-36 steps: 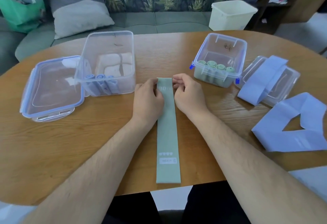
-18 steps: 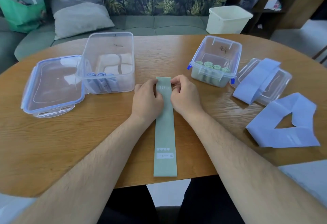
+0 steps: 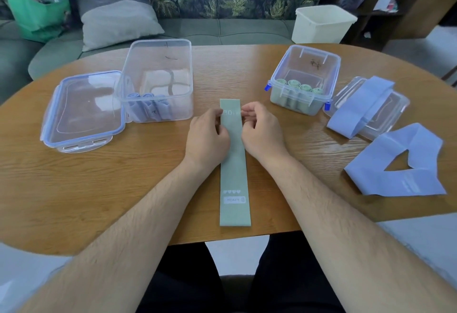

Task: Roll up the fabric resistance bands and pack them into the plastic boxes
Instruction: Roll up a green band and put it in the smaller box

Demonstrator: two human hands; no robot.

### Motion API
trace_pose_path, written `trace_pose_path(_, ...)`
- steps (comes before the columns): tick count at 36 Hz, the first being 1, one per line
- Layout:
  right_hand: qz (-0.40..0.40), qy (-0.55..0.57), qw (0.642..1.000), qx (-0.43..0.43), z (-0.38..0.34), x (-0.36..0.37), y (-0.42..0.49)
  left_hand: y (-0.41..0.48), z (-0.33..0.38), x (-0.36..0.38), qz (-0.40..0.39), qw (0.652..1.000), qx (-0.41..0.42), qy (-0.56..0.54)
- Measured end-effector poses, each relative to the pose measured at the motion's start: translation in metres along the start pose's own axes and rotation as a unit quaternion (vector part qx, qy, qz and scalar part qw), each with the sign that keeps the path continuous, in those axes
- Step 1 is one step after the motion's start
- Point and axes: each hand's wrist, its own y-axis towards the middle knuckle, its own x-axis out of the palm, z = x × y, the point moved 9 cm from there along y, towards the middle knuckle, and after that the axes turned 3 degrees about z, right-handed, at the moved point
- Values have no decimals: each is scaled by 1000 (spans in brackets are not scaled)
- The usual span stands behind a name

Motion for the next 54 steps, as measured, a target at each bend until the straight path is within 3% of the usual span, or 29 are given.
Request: trace_pose_path(54, -32, -50, 998, -35, -8, -3, -32, -32, 10, -17, -22, 999, 16, 19)
